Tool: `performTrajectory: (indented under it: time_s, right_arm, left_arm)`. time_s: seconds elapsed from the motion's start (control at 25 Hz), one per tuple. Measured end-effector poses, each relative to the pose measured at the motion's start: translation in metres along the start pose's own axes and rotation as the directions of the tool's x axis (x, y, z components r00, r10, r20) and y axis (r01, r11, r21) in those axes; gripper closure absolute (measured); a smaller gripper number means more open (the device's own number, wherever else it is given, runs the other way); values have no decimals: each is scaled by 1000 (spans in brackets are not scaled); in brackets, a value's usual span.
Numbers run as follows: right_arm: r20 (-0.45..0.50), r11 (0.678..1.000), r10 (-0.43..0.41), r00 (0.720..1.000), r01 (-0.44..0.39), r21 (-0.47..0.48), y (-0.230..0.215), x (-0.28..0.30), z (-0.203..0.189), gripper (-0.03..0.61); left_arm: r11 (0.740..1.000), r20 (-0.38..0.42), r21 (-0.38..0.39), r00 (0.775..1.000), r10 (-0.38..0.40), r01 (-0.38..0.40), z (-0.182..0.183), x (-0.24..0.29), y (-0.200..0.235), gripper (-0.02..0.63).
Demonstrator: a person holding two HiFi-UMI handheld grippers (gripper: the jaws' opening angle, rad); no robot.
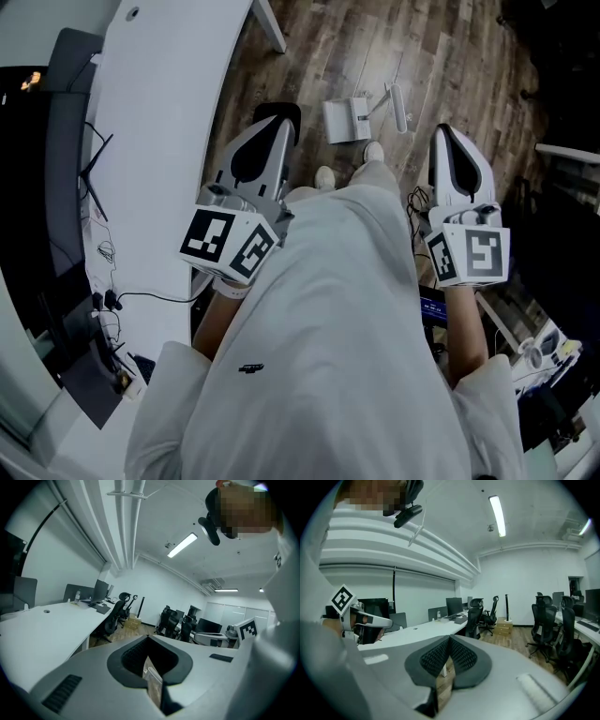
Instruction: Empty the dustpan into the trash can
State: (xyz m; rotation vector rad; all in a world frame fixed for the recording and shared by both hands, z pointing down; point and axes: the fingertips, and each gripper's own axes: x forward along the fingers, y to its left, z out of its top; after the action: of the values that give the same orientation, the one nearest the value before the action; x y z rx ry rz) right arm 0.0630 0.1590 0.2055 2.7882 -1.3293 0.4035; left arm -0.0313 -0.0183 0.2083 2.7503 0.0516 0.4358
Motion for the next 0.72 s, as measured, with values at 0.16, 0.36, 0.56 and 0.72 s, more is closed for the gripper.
performTrajectory:
  time_s: [0.16,0.36,0.56,0.72]
  right_arm:
    - [-14,1000,14,1000,-14,-16,-1,-6,-2,566]
    - [-40,999,35,999,-36,-17,6,-2,-10,568]
    - [-65,999,48,997,-48,10,7,-1,-14,568]
    - [-81,998,62,995,-63,-11,8,-4,-14,568]
  left_arm:
    - [1000,-6,10,1000,-11,11,0,5,-6,607]
    - [1000,-13,15,1000,-16,16,-2,7,-5,607]
    - [1000,-27,-4,999,-29,29,-9,8,-9,607]
    - [999,-25,0,999,-47,47,-9,11,-15,607]
